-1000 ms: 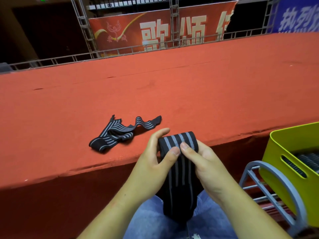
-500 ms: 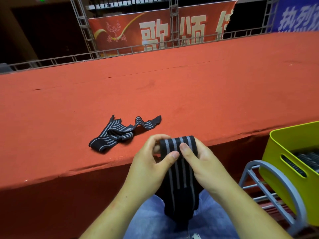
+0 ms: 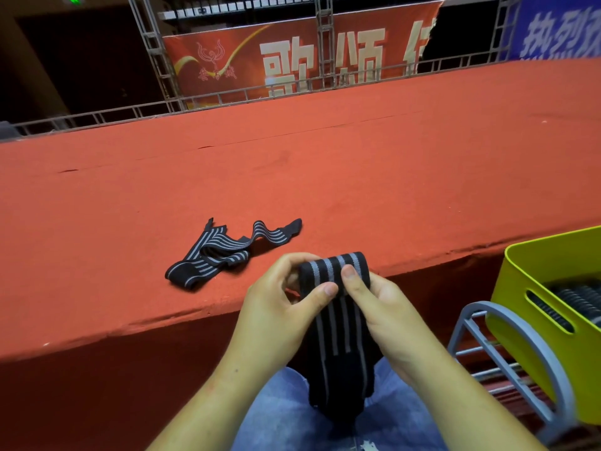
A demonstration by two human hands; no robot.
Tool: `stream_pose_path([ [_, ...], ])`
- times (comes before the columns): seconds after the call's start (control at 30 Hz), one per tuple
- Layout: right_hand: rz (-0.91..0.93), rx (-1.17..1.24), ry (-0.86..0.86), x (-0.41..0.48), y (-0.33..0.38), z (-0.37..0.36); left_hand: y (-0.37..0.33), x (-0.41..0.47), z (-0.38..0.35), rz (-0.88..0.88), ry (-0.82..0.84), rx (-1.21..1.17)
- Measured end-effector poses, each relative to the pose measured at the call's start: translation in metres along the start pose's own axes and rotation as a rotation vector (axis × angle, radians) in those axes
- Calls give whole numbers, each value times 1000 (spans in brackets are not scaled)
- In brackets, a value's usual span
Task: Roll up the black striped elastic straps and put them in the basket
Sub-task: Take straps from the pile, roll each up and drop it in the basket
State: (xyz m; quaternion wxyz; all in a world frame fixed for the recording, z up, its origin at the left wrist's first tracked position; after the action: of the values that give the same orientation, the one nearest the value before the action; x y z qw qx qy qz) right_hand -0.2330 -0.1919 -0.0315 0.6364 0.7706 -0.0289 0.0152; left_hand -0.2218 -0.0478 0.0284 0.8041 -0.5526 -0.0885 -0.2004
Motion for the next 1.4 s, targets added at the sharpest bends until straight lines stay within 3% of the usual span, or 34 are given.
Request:
stream_pose_path([
  [0.47, -216, -22, 100, -4, -22, -5, -6, -1, 6, -34, -57, 64],
  [0.83, -160, 172, 156, -5, -8, -16, -13, 0, 6, -121, -47, 120],
  [1.23, -95, 118, 79, -2, 1, -8, -12, -2, -3, -182, 15, 117],
  [1.4, -73, 116, 84, -1, 3, -6, -1, -3, -11, -97, 122, 136],
])
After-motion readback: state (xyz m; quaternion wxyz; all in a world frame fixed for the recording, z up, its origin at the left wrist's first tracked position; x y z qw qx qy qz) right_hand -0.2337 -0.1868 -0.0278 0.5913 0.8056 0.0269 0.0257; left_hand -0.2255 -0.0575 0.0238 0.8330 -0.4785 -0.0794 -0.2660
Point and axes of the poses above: each hand's wrist, its own x-axis towards the middle knuckle, its own z-axis out of the back of the hand, y = z × x, the point moved 10 cm from there along x, towards the middle knuckle, and after that the axes turned 2 degrees about x, right-handed, at the moved point
